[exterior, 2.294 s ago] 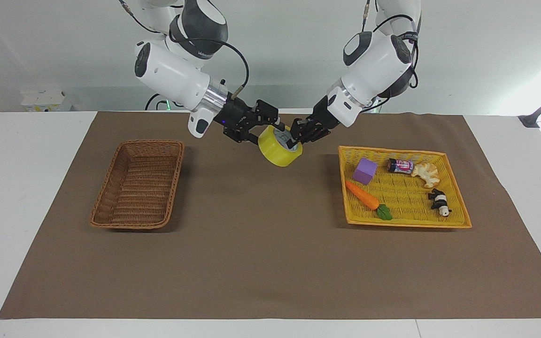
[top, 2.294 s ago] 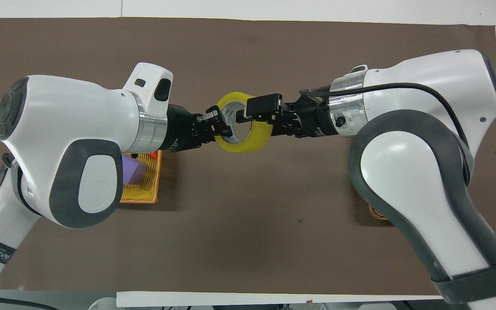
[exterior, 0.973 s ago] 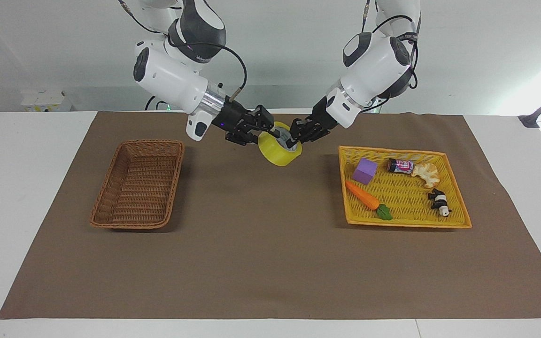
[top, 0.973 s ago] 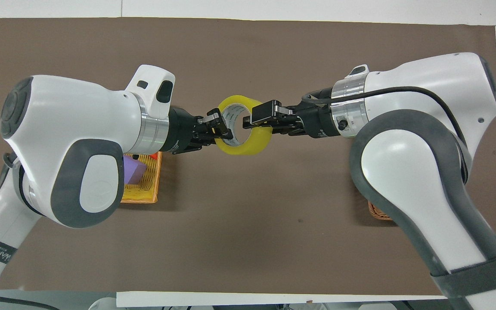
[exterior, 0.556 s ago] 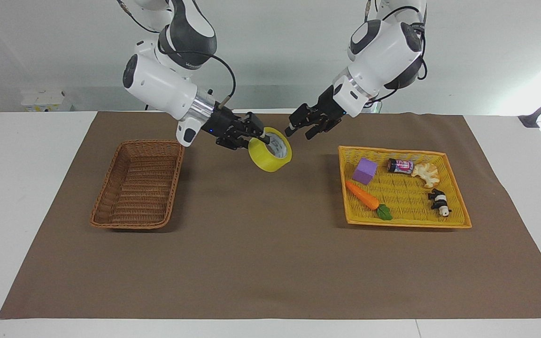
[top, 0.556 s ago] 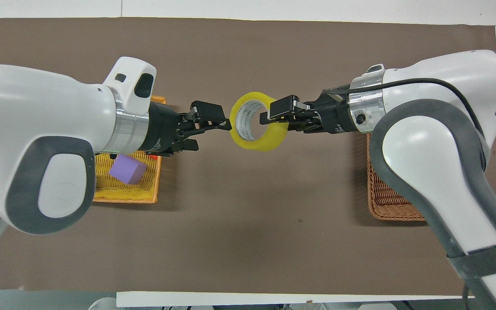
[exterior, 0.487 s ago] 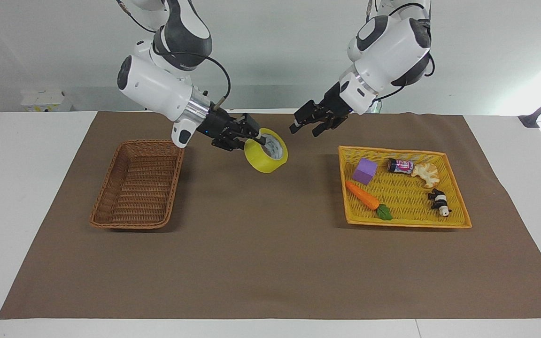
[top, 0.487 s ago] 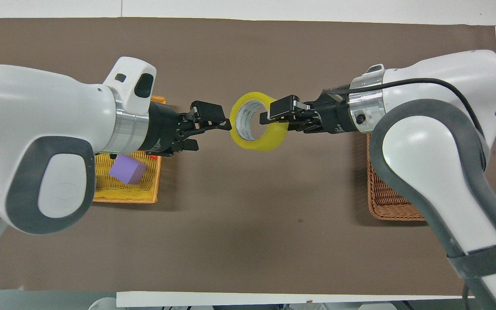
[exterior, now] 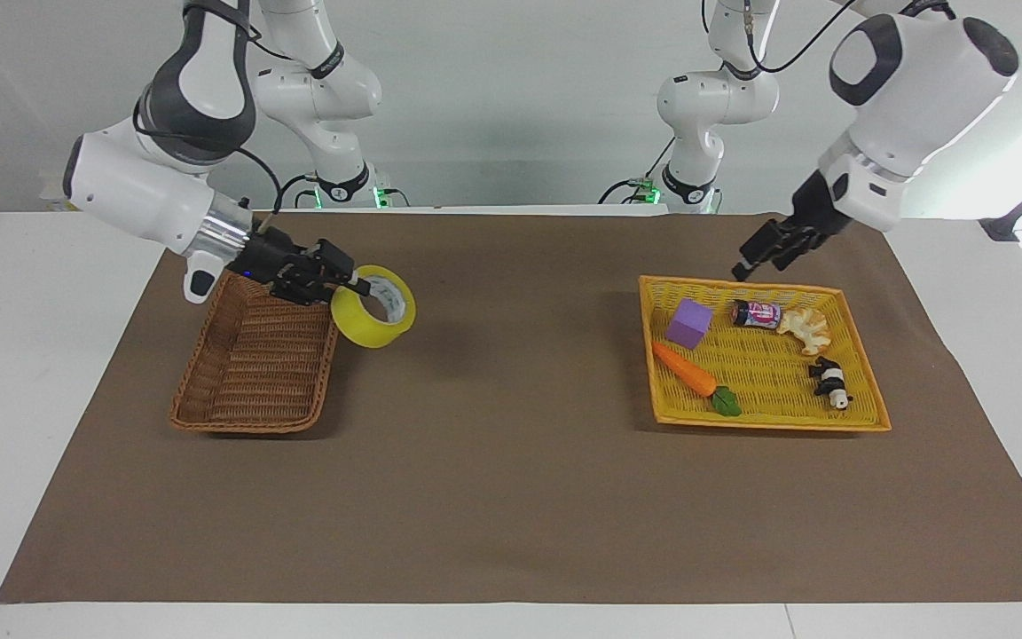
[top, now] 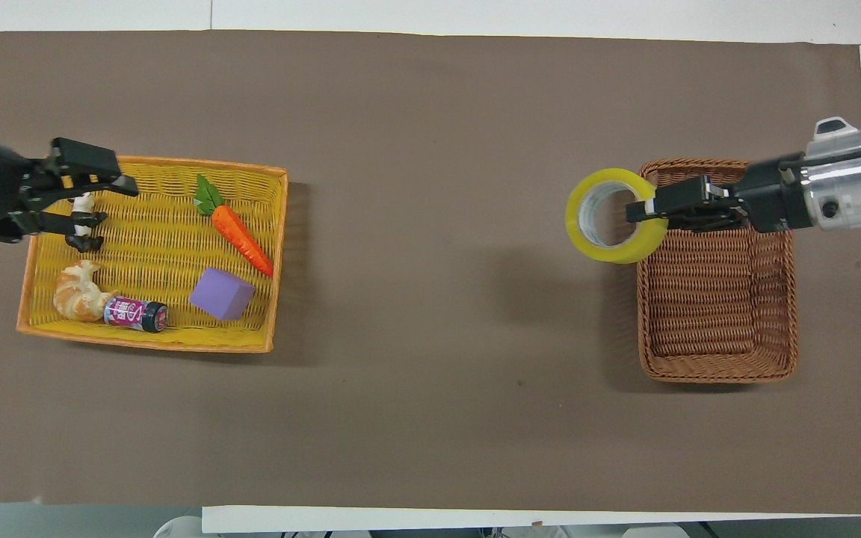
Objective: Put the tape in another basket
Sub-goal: 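Carry the tape with the right gripper while the left gripper withdraws, then lower the tape into the wicker basket and open the right gripper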
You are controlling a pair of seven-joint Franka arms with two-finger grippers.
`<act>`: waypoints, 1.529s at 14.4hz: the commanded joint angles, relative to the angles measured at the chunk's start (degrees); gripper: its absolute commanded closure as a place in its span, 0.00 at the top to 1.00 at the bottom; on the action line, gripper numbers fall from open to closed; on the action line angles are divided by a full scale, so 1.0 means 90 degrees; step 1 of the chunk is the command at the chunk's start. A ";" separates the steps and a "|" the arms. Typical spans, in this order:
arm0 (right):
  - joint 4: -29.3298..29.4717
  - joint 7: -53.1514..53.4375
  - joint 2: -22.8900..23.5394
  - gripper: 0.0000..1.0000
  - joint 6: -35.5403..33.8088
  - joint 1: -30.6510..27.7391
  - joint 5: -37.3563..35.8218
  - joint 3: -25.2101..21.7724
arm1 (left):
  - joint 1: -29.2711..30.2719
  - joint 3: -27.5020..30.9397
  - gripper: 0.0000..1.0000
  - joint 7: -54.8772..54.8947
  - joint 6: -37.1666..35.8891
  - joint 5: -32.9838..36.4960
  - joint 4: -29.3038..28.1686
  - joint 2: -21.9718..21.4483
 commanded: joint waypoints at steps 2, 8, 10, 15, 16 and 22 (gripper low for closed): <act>-0.0448 -0.1064 0.0153 0.00 -0.0170 -0.0902 -0.0278 0.0102 | 0.0375 -0.0100 0.99 0.1133 -0.0137 0.1159 0.0174 -0.0015; -0.0731 -0.2090 0.0427 0.00 -0.0278 -0.1373 -0.0698 0.0102 | 0.0572 -0.0110 1.00 0.1518 -0.0205 0.1260 0.0154 -0.0025; -0.0741 -0.2676 0.0700 0.00 -0.0259 -0.1607 -0.0737 0.0102 | 0.0542 -0.0110 1.00 0.1508 -0.0205 0.1260 0.0154 -0.0025; -0.0946 -0.3059 0.0838 0.00 -0.0035 -0.1755 -0.0942 0.0092 | 0.0630 -0.0100 1.00 0.1508 -0.0302 0.1260 0.0145 -0.0045; -0.1004 -0.3069 0.0828 0.01 0.0005 -0.1755 -0.0952 0.0092 | 0.0640 -0.0091 1.00 0.1498 -0.0302 0.1260 0.0145 -0.0045; -0.0704 -0.2972 0.0818 1.00 0.0259 -0.1862 -0.1438 0.0083 | 0.0552 -0.0110 1.00 0.1547 -0.0224 0.1260 0.0203 -0.0064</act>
